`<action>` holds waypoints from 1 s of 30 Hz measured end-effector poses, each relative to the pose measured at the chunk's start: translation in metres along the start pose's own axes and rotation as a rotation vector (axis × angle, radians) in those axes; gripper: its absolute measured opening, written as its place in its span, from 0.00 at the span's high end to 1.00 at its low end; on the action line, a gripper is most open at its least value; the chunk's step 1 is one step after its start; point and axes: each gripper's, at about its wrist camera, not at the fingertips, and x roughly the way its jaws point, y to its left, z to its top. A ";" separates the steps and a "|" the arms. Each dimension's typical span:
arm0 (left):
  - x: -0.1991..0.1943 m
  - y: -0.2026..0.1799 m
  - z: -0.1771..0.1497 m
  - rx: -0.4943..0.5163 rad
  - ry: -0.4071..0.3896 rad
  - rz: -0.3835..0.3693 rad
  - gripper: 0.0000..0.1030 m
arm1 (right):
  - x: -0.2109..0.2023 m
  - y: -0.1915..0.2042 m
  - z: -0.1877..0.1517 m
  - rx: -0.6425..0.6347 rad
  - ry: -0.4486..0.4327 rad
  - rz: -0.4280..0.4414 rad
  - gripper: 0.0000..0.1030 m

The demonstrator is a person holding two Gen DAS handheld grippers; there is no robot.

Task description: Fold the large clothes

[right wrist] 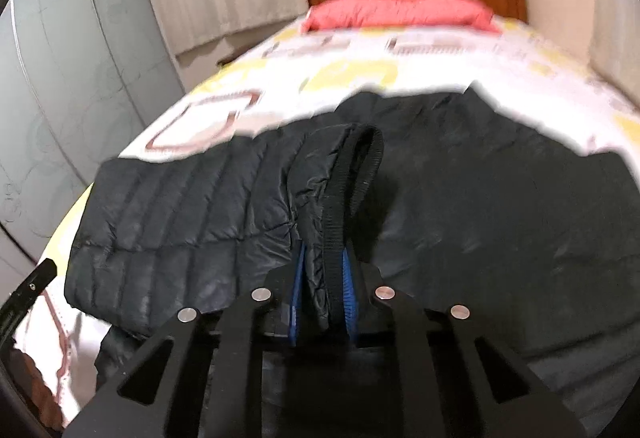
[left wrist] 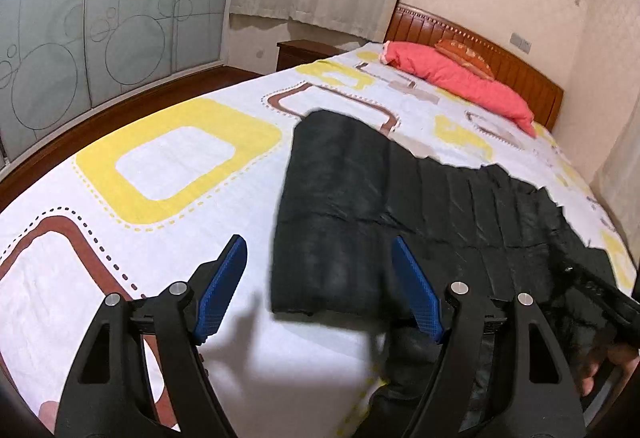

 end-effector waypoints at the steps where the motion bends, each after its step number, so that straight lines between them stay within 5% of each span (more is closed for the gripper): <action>1: -0.003 0.000 0.002 -0.002 -0.006 -0.007 0.27 | -0.008 -0.004 0.004 -0.008 -0.025 -0.022 0.83; 7: -0.009 -0.017 0.004 0.020 -0.017 -0.044 0.26 | -0.033 -0.066 0.015 0.003 -0.072 -0.140 0.83; 15: 0.014 -0.056 -0.001 0.060 0.038 -0.087 0.26 | -0.027 -0.154 0.006 0.095 -0.024 -0.289 0.83; 24: 0.037 -0.085 -0.010 0.113 0.090 -0.090 0.26 | -0.033 -0.227 -0.039 0.239 0.058 -0.290 0.81; 26: 0.042 -0.091 -0.008 0.132 0.096 -0.089 0.26 | -0.037 -0.229 -0.042 0.267 0.060 -0.276 0.76; 28: 0.044 -0.096 -0.003 0.145 0.081 -0.089 0.26 | -0.053 -0.228 -0.044 0.272 0.030 -0.299 0.50; 30: 0.048 -0.101 0.003 0.162 0.065 -0.082 0.26 | -0.069 -0.221 -0.045 0.269 -0.039 -0.320 0.38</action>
